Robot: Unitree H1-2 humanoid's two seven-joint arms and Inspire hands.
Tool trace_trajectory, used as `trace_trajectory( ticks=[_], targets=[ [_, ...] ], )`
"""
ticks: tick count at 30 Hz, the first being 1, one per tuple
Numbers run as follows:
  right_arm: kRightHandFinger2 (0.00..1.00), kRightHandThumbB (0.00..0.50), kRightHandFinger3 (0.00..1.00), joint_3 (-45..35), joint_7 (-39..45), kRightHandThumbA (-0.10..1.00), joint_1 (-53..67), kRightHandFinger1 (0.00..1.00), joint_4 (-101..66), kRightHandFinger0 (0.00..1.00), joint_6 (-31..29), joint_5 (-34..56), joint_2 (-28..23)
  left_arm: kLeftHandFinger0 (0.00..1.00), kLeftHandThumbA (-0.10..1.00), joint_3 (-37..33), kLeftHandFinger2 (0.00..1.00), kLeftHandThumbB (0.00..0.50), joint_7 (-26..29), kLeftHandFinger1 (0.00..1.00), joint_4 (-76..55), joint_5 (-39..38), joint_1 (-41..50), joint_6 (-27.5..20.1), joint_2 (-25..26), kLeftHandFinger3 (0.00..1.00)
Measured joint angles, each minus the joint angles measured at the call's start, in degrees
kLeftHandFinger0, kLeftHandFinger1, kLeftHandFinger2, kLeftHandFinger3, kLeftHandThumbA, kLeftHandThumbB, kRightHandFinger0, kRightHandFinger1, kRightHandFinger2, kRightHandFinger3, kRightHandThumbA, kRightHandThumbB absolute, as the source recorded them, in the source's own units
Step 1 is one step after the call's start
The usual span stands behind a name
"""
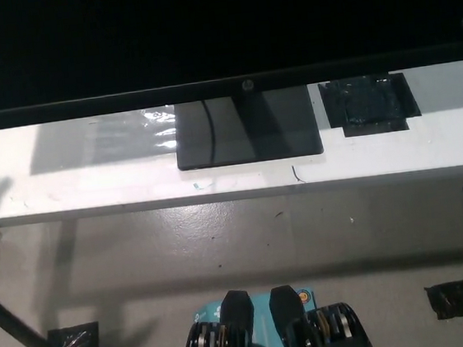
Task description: The monitor is placed at the center of the table and the robot uses both its hand to grab the left and right sides of the monitor to tilt the angle of the monitor downwards
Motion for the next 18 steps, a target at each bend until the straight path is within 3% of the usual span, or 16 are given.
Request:
trace_trajectory(
  ticks=[1,2,5,6,7,10,12,18],
  targets=[
    [1.0,0.443,1.0,0.02,0.09,1.0,-0.09,1.0,0.32,1.0,0.0,-0.02,0.0,1.0,1.0,-0.26,1.0,0.371,-0.07,1.0,0.24,0.02,-0.05,0.0,0.1,1.0],
    [1.0,0.386,1.0,0.14,0.26,1.0,-0.28,1.0,0.89,1.0,0.01,-0.13,0.01,1.0,1.0,-0.86,1.0,0.381,-0.51,1.0,0.85,0.08,-0.15,0.0,0.42,1.0],
    [1.0,0.382,1.0,0.83,0.56,1.0,-0.73,1.0,1.53,1.0,0.0,-0.44,0.0,1.0,1.0,-1.81,1.0,0.381,-1.17,1.0,1.85,0.3,-0.64,0.03,0.82,1.0],
    [1.0,0.285,1.0,1.07,0.68,1.0,-0.97,1.0,1.7,1.0,0.0,-0.58,0.0,1.0,1.0,-2.09,1.0,0.387,-1.38,1.0,1.98,0.39,-0.94,0.03,0.97,1.0],
    [1.0,0.246,1.0,1.26,0.79,1.0,-1.16,1.0,1.73,1.0,0.0,-0.72,-0.02,1.0,1.0,-2.49,1.0,0.381,-1.55,1.0,2.12,0.57,-1.32,-0.01,1.16,1.0],
    [1.0,0.231,1.0,1.39,1.5,1.0,-1.1,1.0,1.37,1.0,0.24,-0.84,-0.71,1.0,1.0,-6.03,1.0,0.449,-2.63,1.0,6.09,1.5,-5.27,-0.16,1.41,1.0],
    [1.0,0.294,1.0,1.66,1.73,1.0,-1.08,1.0,0.75,1.0,0.4,-1.13,-0.81,1.0,1.0,-8.1,1.0,0.483,-3.62,1.0,7.7,1.88,-7.76,-0.08,1.45,1.0],
    [1.0,0.309,1.0,2.8,1.82,1.0,-0.74,1.0,0.3,1.0,0.41,-2.28,-1.54,1.0,1.0,-10.49,1.0,0.484,-4.68,1.0,10.09,2.53,-11.16,0.04,1.65,1.0]
  ],
)
